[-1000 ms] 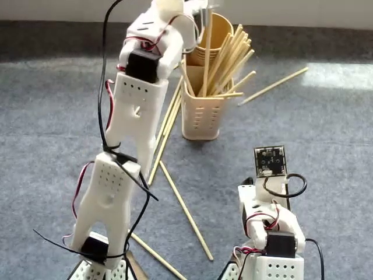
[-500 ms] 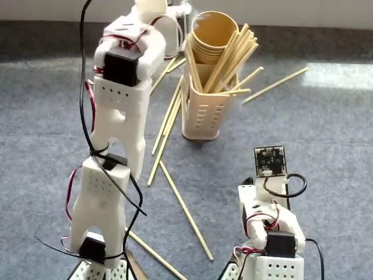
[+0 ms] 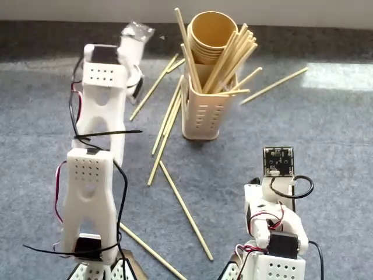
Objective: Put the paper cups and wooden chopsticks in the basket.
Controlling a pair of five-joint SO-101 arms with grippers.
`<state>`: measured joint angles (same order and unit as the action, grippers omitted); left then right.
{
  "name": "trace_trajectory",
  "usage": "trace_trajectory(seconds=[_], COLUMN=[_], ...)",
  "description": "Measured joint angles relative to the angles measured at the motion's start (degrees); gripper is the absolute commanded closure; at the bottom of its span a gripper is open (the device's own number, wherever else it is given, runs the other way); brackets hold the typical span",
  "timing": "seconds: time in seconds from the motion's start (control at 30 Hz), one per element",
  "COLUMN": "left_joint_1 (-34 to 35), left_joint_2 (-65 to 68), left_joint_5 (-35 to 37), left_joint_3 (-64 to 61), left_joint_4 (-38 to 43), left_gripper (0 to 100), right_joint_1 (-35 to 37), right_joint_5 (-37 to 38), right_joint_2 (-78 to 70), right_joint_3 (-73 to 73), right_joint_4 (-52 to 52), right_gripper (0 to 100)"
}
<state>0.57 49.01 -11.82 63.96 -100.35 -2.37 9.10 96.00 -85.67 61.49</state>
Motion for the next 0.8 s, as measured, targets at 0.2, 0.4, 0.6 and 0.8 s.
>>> trace_trajectory(seconds=[0.2, 0.4, 0.6, 0.8], left_joint_1=[-8.35, -10.46, -9.67, -6.59], left_joint_2=[-0.09, -0.09, -0.09, -0.09], left_joint_5=[-0.35, -0.53, 0.88, 1.32], left_joint_3=[-9.05, -14.33, -17.67, -17.85], left_joint_4=[-0.18, -0.18, -0.18, -0.18], left_gripper=[80, 80, 78, 78], right_joint_1=[0.00, 0.00, 0.00, 0.00], right_joint_5=[0.00, 0.00, 0.00, 0.00], right_joint_2=[0.00, 0.00, 0.00, 0.00], right_joint_3=[0.00, 0.00, 0.00, 0.00], right_joint_4=[0.00, 0.00, 0.00, -0.35], right_gripper=[84.2, 84.2, 84.2, 84.2])
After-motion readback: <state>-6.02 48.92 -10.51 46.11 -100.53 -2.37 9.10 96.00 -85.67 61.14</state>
